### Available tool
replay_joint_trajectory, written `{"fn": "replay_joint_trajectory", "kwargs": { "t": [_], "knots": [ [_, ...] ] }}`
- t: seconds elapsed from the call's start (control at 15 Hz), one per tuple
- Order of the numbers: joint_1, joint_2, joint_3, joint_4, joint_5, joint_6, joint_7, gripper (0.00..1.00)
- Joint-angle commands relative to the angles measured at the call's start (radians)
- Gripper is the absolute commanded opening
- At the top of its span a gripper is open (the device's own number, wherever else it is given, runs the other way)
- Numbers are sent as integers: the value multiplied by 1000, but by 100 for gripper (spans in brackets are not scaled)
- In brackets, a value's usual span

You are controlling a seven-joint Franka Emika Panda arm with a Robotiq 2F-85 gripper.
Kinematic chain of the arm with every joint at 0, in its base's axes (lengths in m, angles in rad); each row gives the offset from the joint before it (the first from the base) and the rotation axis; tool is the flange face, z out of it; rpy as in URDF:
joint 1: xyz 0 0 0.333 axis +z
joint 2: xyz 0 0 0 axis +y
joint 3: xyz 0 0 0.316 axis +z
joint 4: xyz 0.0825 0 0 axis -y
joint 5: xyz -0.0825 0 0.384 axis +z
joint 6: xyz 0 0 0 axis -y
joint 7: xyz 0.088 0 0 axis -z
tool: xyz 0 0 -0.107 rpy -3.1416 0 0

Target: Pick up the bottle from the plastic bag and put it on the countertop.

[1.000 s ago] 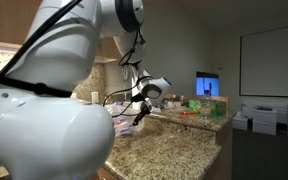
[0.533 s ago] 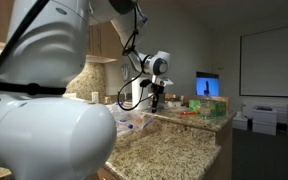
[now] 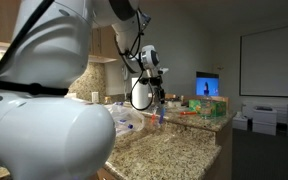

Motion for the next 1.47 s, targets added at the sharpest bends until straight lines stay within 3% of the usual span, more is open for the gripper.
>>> {"fn": "replay_joint_trajectory", "kwargs": {
  "t": [0.0,0.33,0.67,1.07,1.4],
  "knots": [
    [9,57,22,-24,-214,100,22,10],
    [36,156,-39,-45,-541,372,90,10],
    [40,194,-97,-51,-683,539,250,10],
    [87,141,-151,-62,-843,648,422,10],
    [150,75,-189,-87,-1009,673,562,10]
  ]
}}
